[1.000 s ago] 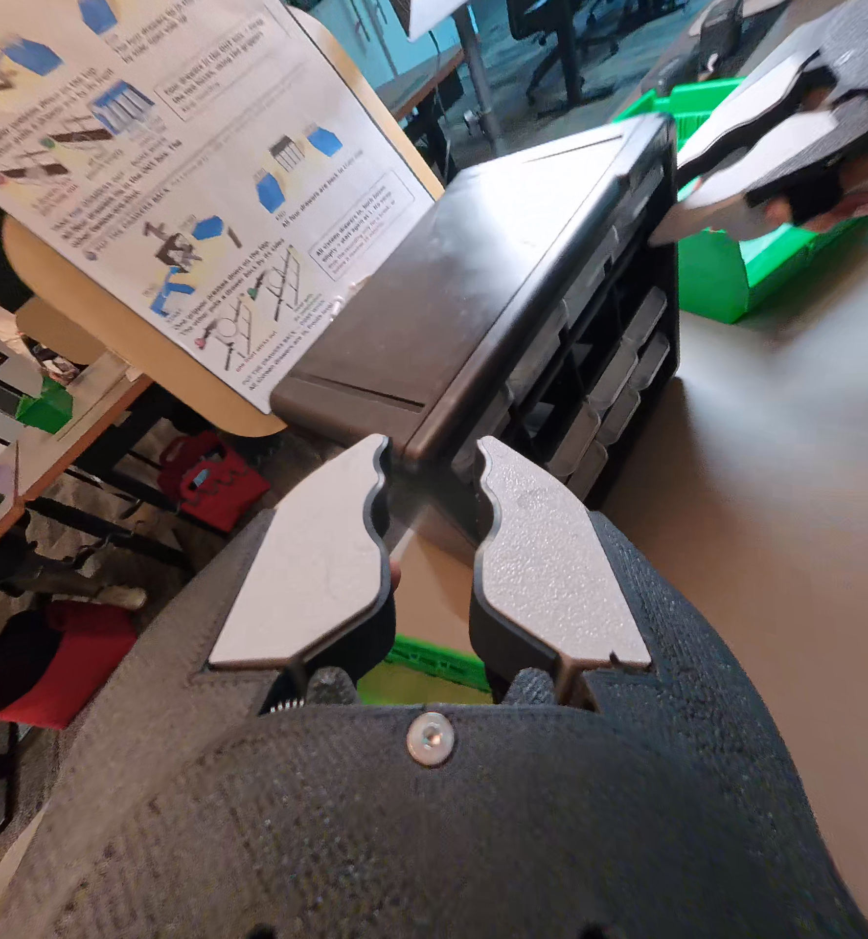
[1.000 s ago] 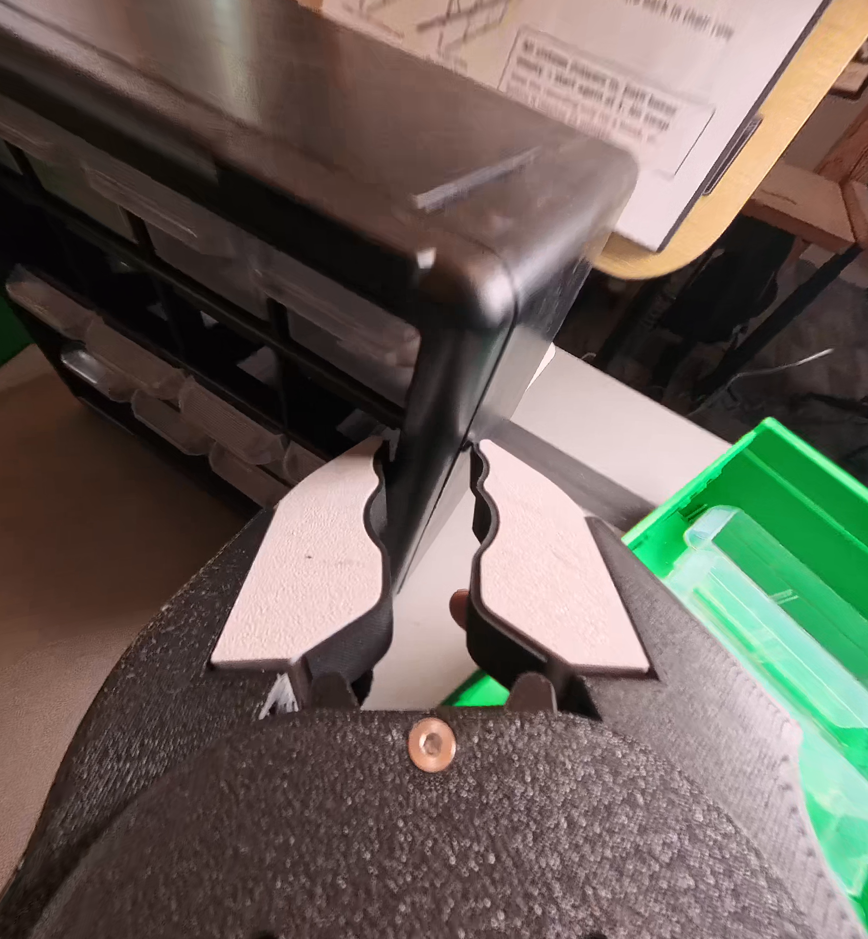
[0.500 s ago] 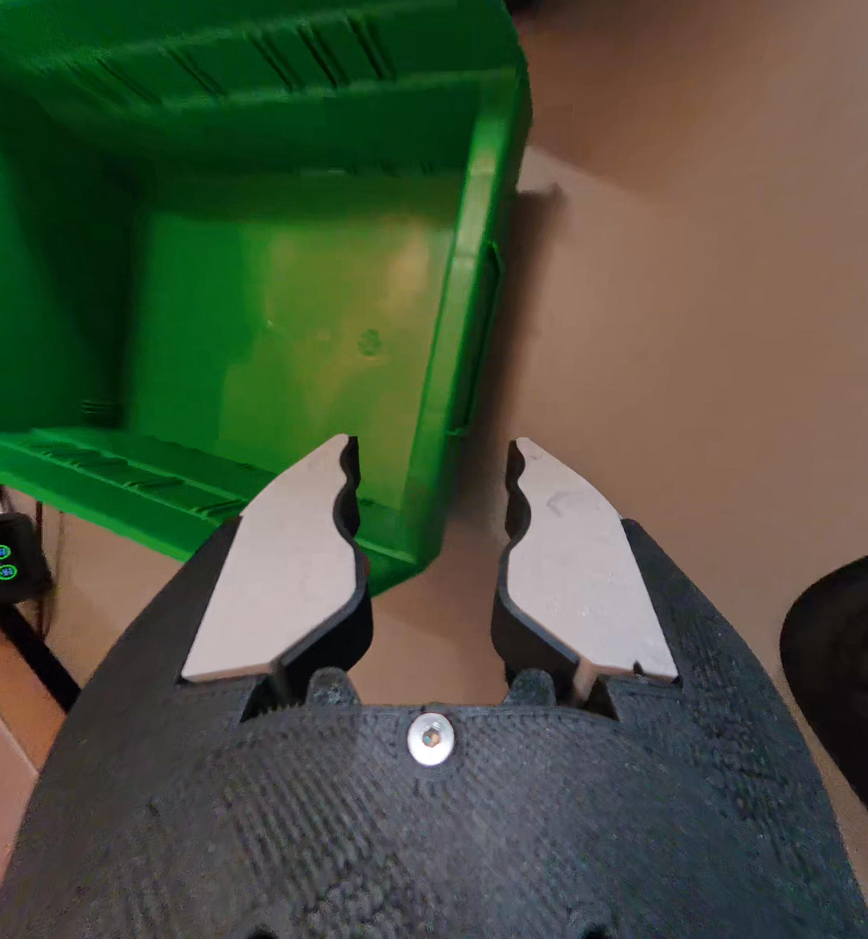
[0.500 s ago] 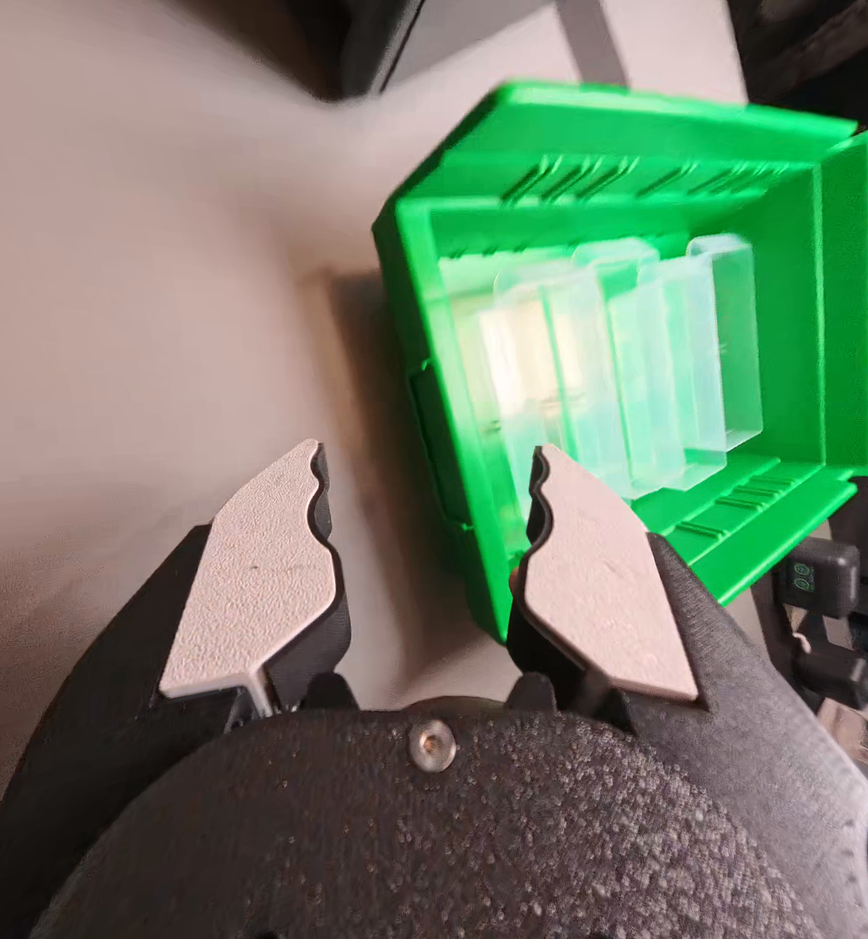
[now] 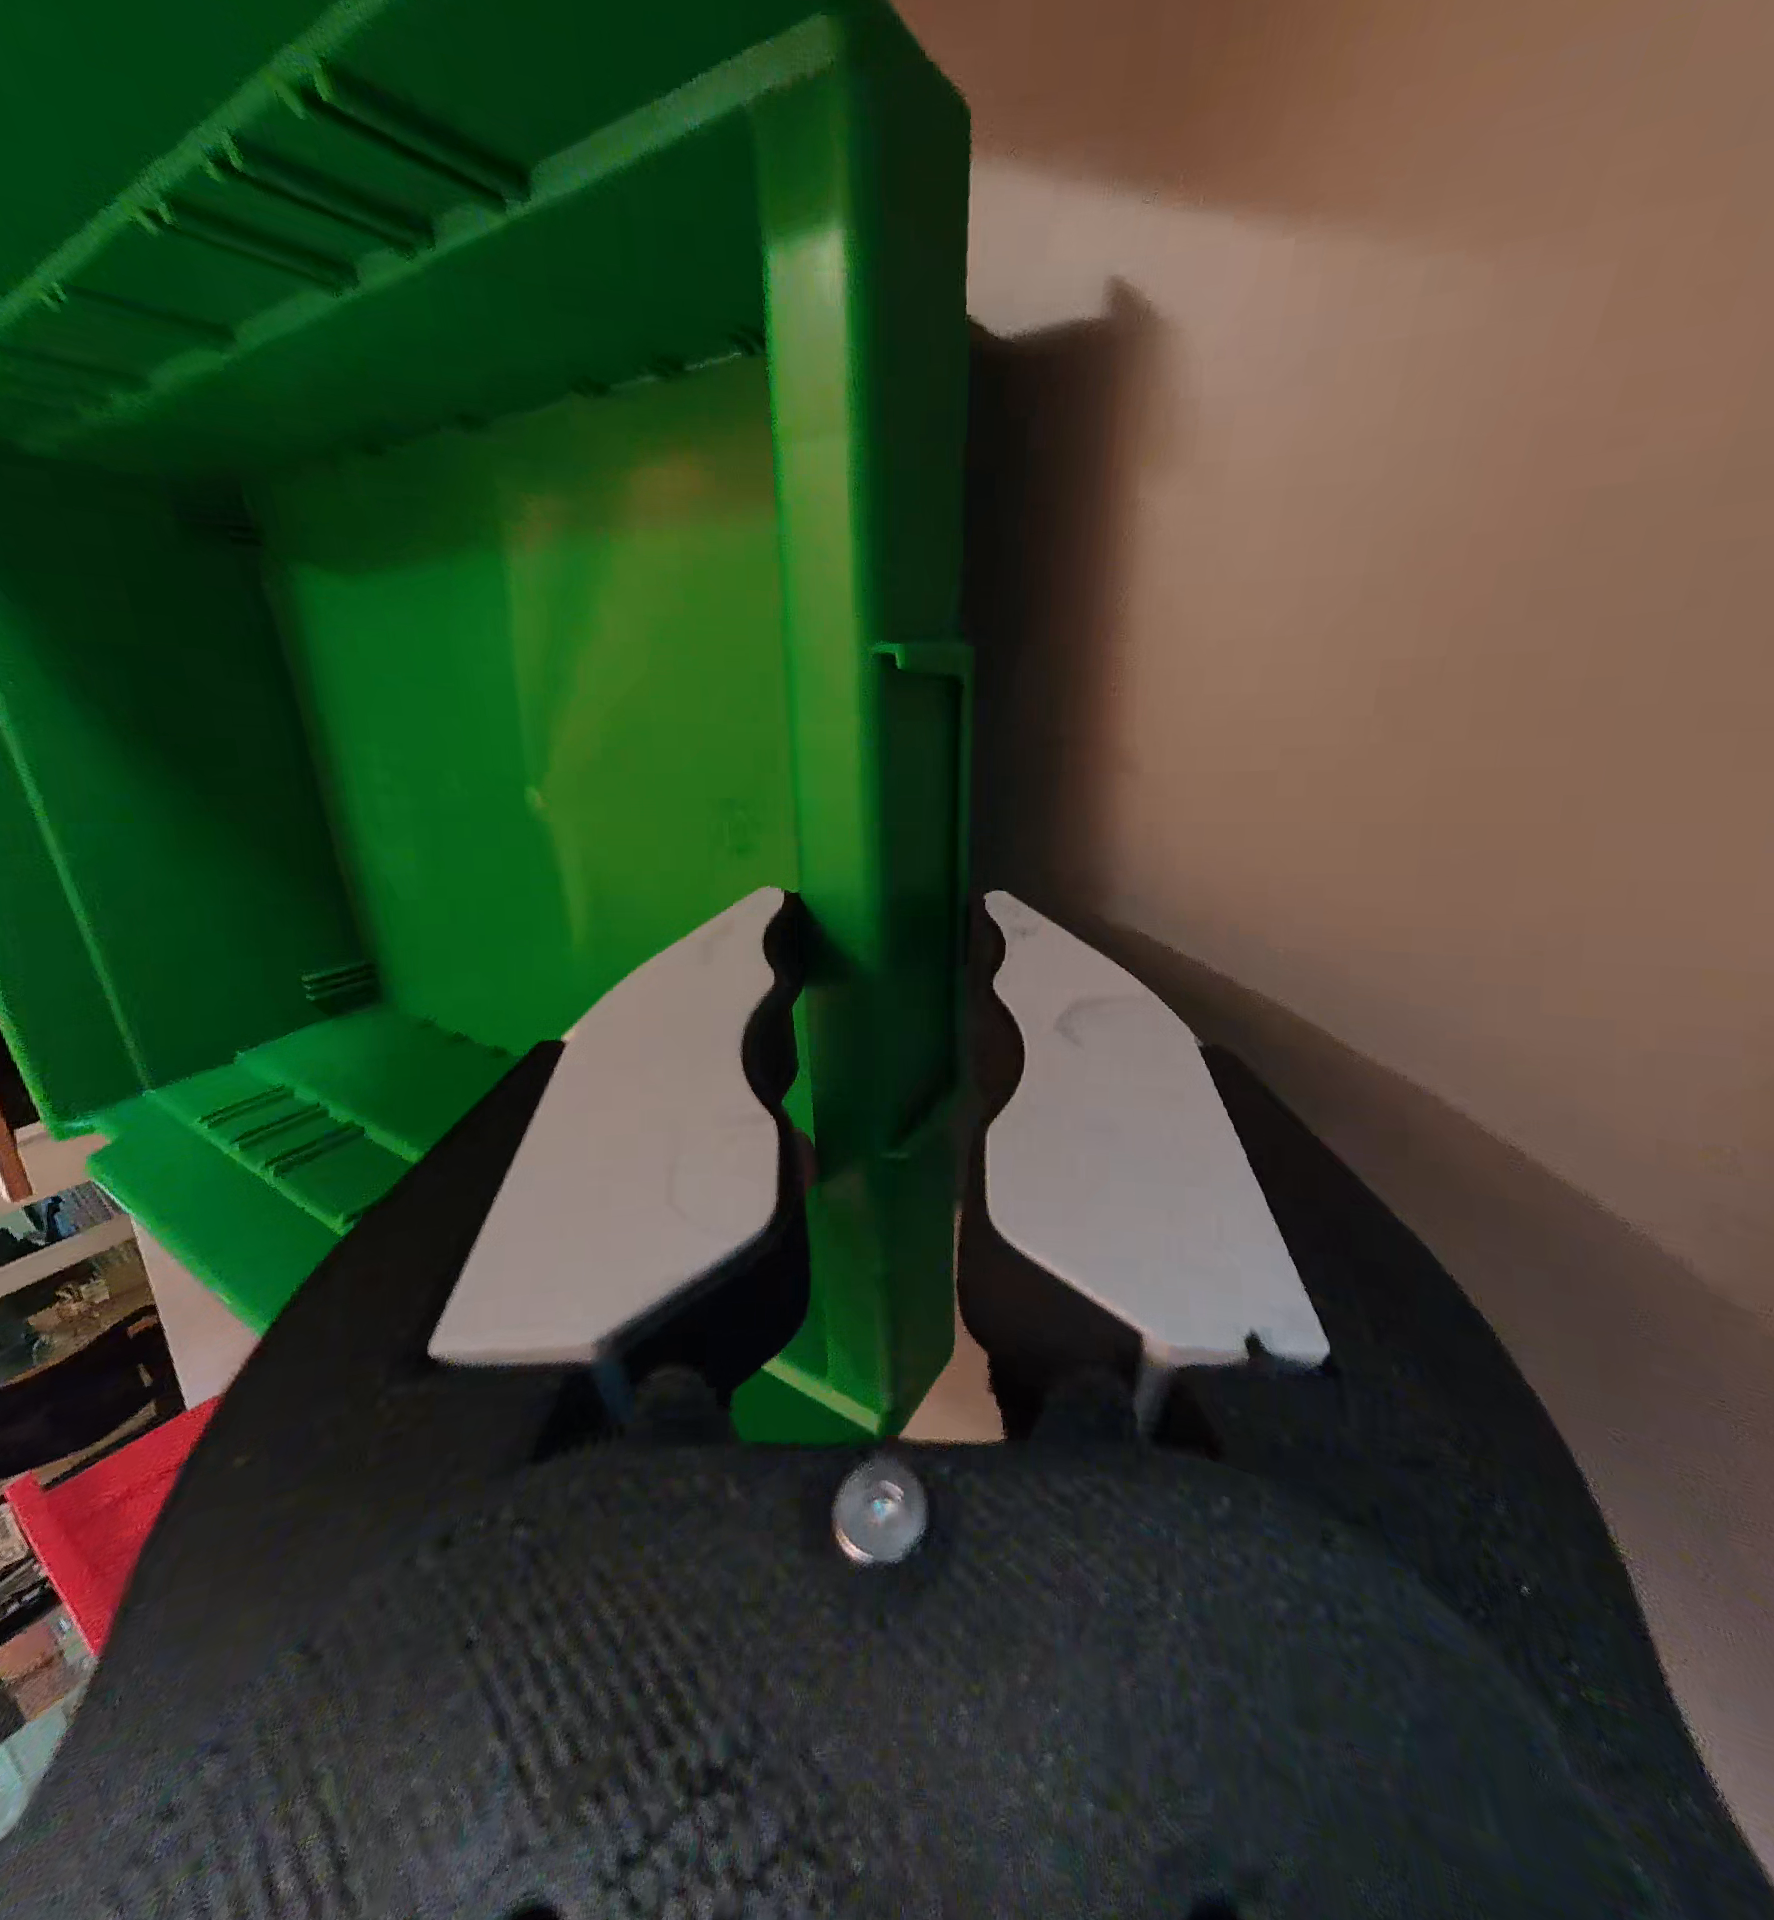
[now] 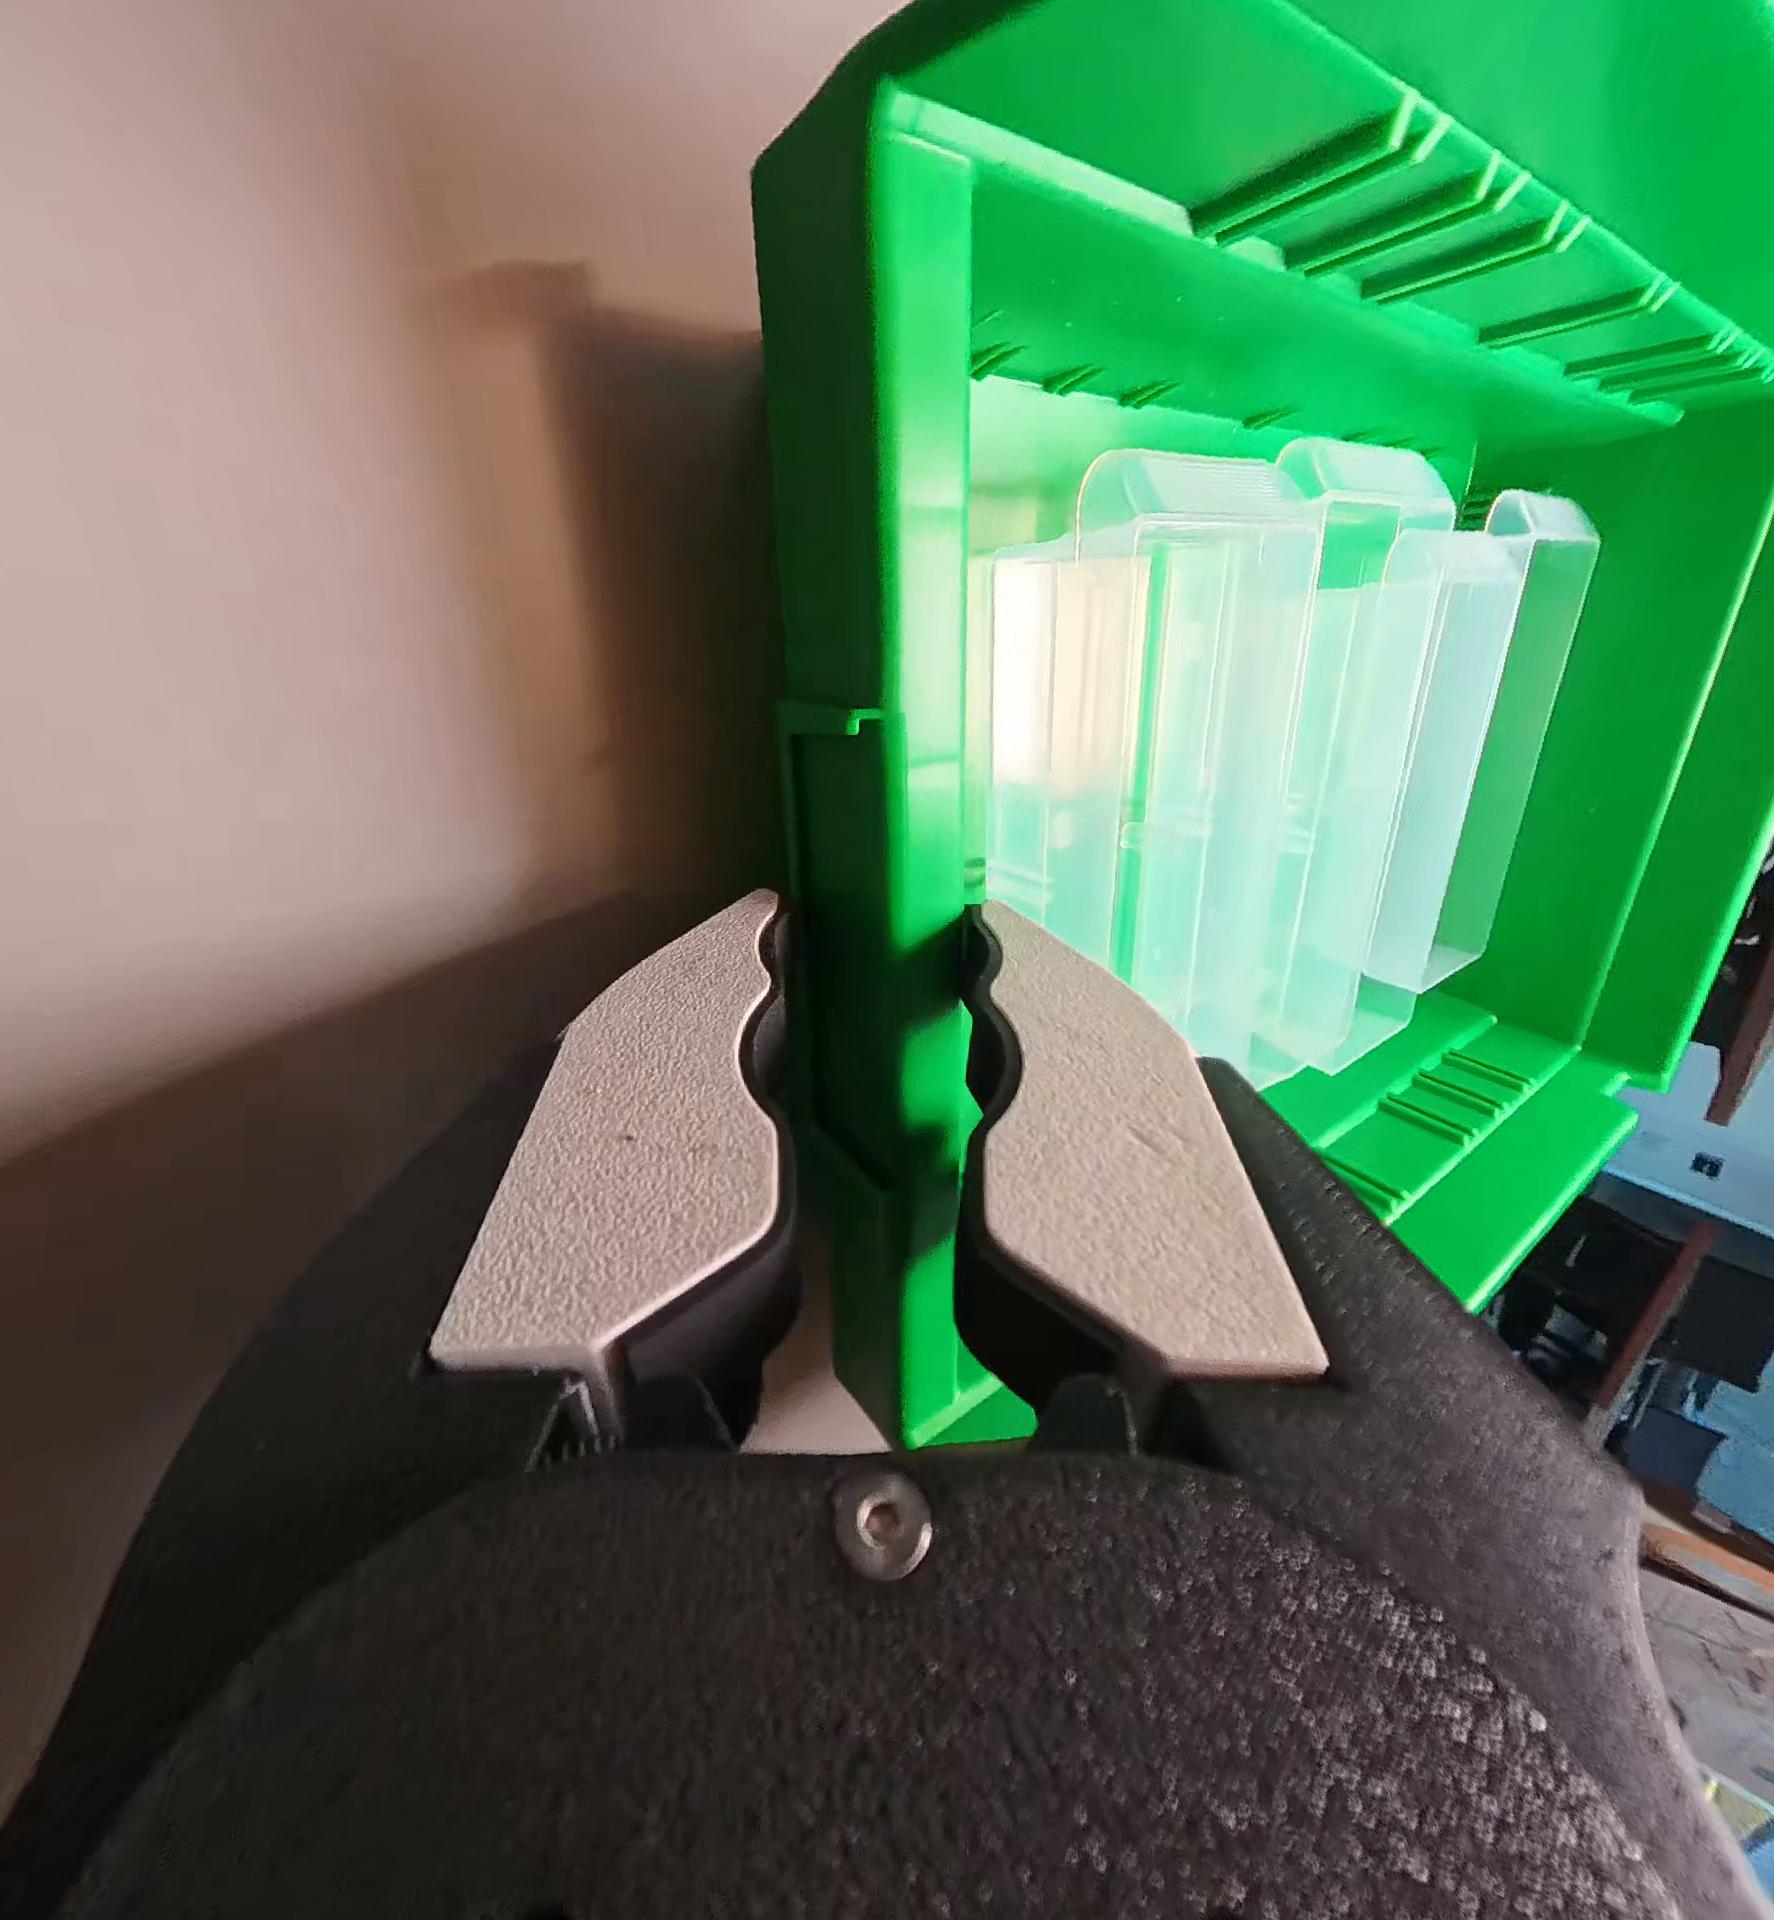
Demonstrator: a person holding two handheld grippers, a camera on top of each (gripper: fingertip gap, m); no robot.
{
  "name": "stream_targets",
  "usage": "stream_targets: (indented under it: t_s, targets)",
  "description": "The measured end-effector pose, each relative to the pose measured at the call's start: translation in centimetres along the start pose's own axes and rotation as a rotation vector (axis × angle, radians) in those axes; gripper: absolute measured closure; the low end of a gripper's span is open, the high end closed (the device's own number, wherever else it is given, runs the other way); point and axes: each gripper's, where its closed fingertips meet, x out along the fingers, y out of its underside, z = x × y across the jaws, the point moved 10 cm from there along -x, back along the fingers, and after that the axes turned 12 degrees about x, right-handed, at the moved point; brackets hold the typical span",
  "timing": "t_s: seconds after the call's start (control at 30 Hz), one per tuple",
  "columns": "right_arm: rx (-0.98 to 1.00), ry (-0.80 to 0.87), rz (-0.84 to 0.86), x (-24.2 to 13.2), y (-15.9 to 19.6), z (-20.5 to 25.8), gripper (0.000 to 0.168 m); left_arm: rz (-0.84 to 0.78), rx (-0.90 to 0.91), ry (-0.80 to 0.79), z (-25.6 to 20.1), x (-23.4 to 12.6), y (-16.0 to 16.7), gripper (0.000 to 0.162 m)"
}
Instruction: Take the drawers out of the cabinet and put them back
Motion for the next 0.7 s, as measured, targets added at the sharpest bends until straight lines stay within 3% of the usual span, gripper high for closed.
stream_targets:
  t_s: [0.37, 0.7]
  targets:
    - [-0.051, -0.075, -0.081, -6.0, 0.0, 8.4, 0.138, -0.108, 0.058, 0.006, -1.5, -0.9, -2.1, 0.131]
    - [0.035, -0.060, -0.142, -9.2, 1.1, 11.5, 0.139, -0.200, 0.116, 0.026, -4.8, -3.0, -3.2, 0.132]
